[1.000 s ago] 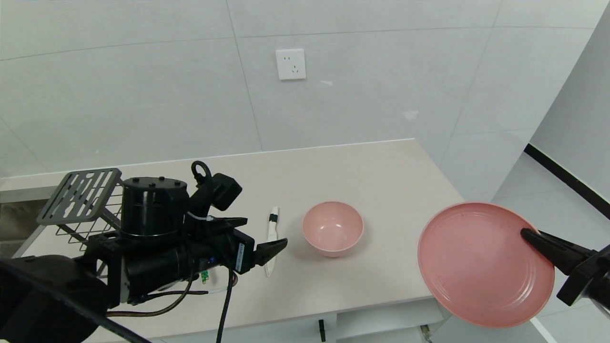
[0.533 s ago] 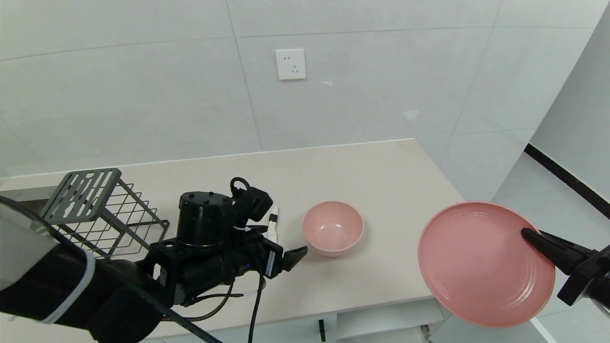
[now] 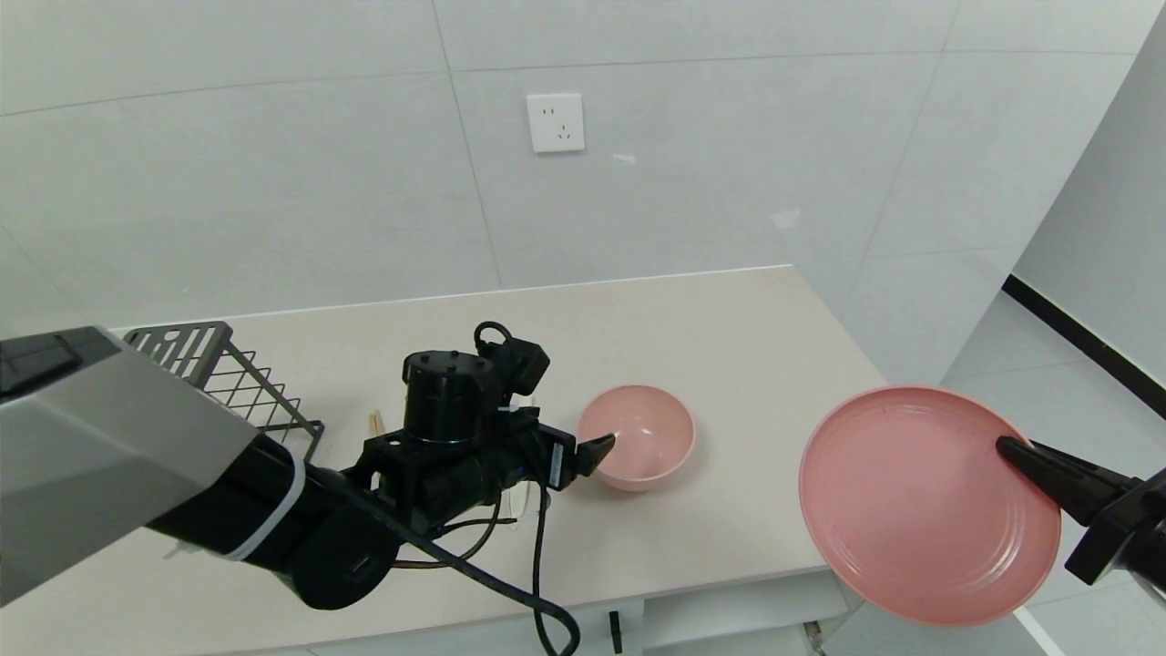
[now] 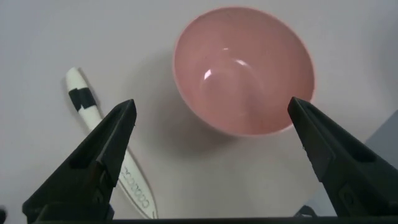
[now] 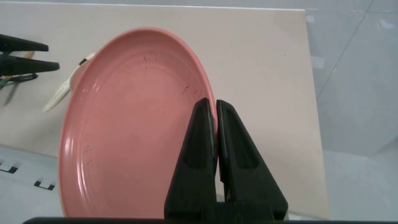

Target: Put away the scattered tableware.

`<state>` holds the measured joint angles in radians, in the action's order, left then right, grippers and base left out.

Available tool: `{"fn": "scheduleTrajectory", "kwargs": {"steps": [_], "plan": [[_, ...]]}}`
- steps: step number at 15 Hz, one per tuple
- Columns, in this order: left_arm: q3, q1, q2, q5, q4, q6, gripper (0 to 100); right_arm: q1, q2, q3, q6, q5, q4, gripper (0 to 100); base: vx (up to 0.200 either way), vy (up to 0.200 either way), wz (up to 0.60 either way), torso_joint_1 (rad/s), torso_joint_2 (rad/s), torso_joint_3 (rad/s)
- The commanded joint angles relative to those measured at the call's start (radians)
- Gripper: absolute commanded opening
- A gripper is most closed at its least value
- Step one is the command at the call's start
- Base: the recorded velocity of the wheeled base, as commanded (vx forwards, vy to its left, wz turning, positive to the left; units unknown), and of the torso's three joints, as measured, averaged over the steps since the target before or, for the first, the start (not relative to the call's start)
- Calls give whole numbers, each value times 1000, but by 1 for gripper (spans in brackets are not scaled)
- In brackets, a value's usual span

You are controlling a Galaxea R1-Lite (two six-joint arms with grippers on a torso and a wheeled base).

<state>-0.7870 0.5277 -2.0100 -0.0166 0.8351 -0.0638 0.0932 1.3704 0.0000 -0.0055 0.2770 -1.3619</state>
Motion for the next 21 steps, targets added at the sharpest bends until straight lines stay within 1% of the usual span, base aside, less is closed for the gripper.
{"fn": "scheduleTrajectory", "kwargs": {"steps": [1,3,7,9,10,12,15,19,21], "plan": [[-52,-6,-61,0,-1,-1,100,0,-1,0,-1,1,0,0,0,0,0,0,0,0],[-75,-11,-84,0,-1,-1,100,0,-1,0,-1,1,0,0,0,0,0,0,0,0],[-77,-9,-115,-6,1,-2,100,0,-1,0,-1,1,0,0,0,0,0,0,0,0],[-78,-20,-130,-11,2,-2,100,0,-1,0,-1,1,0,0,0,0,0,0,0,0],[-80,-20,-139,-28,2,-2,100,0,-1,0,-1,1,0,0,0,0,0,0,0,0],[-98,-20,-161,-36,2,-4,100,0,-1,0,-1,1,0,0,0,0,0,0,0,0],[-156,-18,-216,-36,1,-7,100,0,-1,0,-1,1,0,0,0,0,0,0,0,0],[-172,-18,-263,-36,6,-8,100,0,-1,0,-1,1,0,0,0,0,0,0,0,0],[-172,-18,-276,-36,32,-8,100,2,1,0,-1,1,0,0,0,0,0,0,0,0]]}}
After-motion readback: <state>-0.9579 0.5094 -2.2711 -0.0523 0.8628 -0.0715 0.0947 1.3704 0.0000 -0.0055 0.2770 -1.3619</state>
